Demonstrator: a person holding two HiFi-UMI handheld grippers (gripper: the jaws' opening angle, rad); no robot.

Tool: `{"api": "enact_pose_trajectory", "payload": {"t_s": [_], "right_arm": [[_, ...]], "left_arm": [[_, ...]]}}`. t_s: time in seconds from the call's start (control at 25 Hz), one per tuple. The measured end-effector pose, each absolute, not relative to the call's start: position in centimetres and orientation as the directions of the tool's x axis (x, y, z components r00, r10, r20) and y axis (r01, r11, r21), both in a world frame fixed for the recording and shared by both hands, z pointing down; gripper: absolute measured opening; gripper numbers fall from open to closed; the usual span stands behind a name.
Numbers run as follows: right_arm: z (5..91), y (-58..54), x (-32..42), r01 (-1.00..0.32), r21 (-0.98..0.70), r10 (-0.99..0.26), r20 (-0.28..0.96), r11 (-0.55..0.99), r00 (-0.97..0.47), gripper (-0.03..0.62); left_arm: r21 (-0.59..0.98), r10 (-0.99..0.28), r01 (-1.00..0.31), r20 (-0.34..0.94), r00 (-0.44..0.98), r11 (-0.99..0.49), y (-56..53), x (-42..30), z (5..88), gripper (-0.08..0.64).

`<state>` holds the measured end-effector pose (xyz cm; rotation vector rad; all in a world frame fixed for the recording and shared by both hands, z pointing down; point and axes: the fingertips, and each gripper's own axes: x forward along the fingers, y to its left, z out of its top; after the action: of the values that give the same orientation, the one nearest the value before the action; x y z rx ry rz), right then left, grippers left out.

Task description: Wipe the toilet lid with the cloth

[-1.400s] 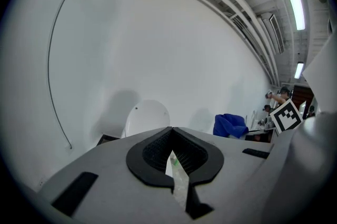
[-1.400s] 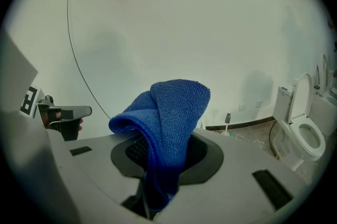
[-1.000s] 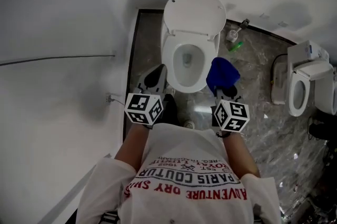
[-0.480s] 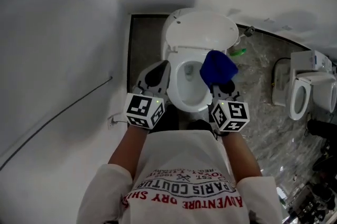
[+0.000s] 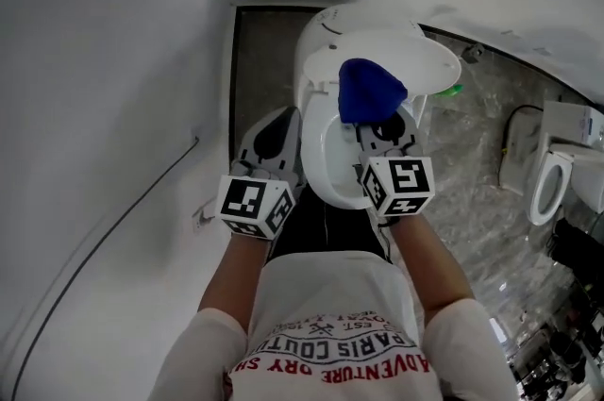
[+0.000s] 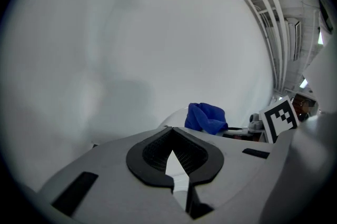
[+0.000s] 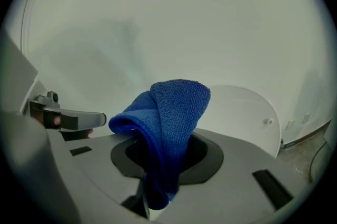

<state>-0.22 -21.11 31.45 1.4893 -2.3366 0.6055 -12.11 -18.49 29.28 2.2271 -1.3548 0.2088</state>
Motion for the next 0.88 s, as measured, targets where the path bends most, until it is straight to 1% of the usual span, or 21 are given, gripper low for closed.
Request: {"api": "enact_pose_trajectory", "payload": {"t_s": [0.16, 0.28, 0.52, 0.88], "right_arm": [[34.2, -23.8, -2.6, -0.888, -0.2, -0.764, 0.453, 0.414, -0.459, 0.098], [35.4, -25.3, -4.2, -0.863, -0.187, -0.757, 0.418, 0.47, -0.502, 0.098], [38.0, -27.4, -5.7, -0.84, -0.204, -0.743, 0.395, 0.503, -0.54, 0.098], [38.2, -28.3, -4.0, -0.833, -0.135, -0.747, 0.384, 0.537, -0.544, 0.098]], "left_arm": [[0.366, -0.794, -0.884, 0.425, 0.436, -0.29, -19.0, -13.8, 31.6, 0.006], [0.399, -0.8, -0.881, 0.425, 0.423, -0.254, -19.4, -14.2, 32.6, 0.006], [0.367, -0.794, -0.897, 0.456, 0.403, -0.245, -20.4, -14.3, 34.7, 0.006], [0.371, -0.771, -0.892, 0.476, 0.422, -0.259, -20.5, -12.5, 36.1, 0.006]]}}
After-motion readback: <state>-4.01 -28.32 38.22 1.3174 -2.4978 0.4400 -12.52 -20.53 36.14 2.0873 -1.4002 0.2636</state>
